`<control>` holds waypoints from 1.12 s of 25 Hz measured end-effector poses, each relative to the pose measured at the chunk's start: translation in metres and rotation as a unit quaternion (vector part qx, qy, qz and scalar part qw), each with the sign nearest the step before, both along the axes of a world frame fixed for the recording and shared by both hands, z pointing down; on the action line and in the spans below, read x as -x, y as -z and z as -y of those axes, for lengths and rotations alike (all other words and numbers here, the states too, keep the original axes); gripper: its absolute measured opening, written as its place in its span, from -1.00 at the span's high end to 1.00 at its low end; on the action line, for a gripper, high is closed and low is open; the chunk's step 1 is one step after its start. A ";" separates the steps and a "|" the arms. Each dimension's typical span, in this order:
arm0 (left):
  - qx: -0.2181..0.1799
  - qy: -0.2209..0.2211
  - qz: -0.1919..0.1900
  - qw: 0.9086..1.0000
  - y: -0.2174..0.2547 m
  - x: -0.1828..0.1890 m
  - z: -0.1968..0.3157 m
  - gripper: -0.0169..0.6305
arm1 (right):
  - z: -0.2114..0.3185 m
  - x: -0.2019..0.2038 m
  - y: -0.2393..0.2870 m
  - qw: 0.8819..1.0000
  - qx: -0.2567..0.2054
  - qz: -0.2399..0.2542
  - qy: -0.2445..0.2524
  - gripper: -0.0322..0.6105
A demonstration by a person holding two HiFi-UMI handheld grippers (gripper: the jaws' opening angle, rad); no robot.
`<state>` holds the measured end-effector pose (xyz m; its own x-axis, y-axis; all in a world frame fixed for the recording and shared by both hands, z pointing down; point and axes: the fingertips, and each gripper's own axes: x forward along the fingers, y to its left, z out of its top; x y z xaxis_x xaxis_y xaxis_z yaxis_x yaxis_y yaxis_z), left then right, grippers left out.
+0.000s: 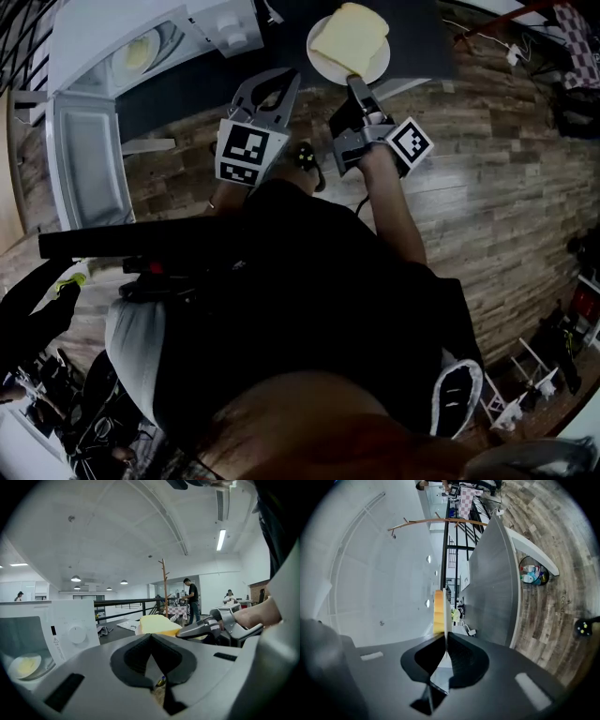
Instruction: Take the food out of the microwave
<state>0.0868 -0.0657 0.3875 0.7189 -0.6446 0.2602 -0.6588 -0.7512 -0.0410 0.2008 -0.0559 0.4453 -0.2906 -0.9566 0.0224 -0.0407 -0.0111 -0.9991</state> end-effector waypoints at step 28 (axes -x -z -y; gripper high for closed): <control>0.002 0.051 -0.010 0.999 0.004 -0.043 0.084 0.93 | 0.091 -0.043 0.000 0.998 0.017 -0.010 0.059 0.87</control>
<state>0.1294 -0.1498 0.3833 0.6541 -0.7144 0.2488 -0.7332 -0.6796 -0.0238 0.2436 -0.1469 0.4452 -0.3996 -0.9146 0.0619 -0.0635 -0.0397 -0.9972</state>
